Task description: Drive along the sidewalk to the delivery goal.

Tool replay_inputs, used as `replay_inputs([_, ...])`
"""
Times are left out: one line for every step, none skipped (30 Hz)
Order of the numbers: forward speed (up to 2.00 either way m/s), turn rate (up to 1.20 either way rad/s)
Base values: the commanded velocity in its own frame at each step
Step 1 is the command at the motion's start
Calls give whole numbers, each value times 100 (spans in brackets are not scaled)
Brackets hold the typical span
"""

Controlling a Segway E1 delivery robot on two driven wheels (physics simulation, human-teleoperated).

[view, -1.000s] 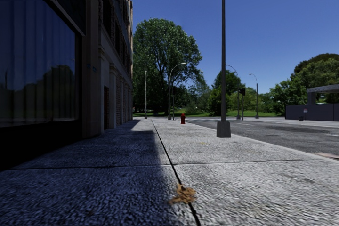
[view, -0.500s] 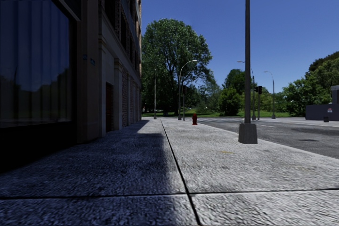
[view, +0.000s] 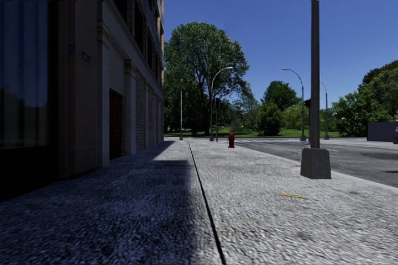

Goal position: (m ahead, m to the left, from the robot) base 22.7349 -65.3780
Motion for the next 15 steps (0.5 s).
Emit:
replay_inputs([200, 0])
replay_inputs([200, 0])
replay_inputs([200, 0])
replay_inputs([200, 0])
replay_inputs([200, 10])
replay_inputs([200, 10])
replay_inputs([200, 24])
replay_inputs([200, 30])
replay_inputs([200, 30])
replay_inputs([200, 32])
replay_inputs([200, 19])
replay_inputs([200, 0])
replay_inputs([200, 0])
replay_inputs([200, 0])
replay_inputs([200, 0])
